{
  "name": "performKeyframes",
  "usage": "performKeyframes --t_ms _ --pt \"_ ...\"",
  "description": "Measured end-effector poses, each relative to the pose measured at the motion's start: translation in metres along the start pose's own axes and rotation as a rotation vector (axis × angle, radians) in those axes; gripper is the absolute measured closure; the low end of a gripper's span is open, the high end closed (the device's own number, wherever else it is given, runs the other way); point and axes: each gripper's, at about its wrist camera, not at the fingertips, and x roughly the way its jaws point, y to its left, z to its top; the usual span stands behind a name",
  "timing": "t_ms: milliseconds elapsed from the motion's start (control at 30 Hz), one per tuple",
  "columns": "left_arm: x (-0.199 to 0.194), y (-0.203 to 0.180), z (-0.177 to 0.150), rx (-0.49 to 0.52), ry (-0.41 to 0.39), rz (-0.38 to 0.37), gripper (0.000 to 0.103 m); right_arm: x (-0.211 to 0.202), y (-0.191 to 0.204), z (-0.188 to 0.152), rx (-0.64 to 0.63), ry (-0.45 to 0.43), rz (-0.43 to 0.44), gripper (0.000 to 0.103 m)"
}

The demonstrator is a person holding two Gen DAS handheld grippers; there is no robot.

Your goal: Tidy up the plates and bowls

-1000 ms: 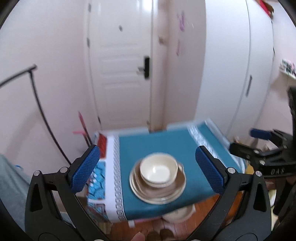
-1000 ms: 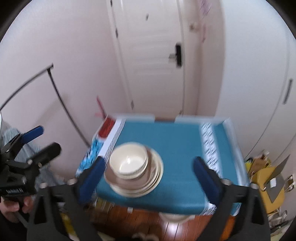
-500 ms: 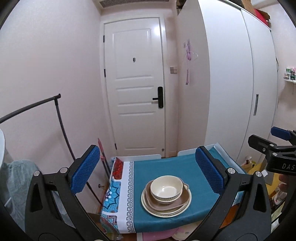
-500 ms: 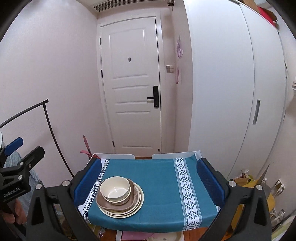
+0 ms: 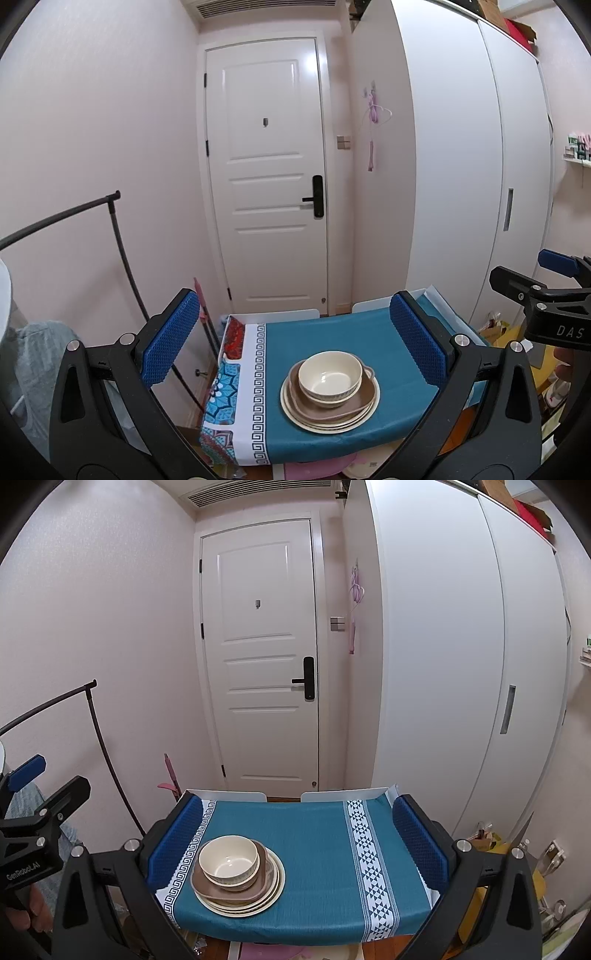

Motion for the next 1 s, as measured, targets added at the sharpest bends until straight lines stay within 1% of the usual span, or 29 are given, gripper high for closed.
performKeyframes --t_ms 333,1000 --pt "0.006 -0.001 0.000 -0.003 0.010 -0.005 0.000 0.007 0.002 0.002 -0.011 0.017 -0.008 0.001" --pt "0.015 0.003 0.001 -0.019 0.021 0.005 0.000 0.018 0.006 0.003 0.001 0.025 -0.027 0.001"
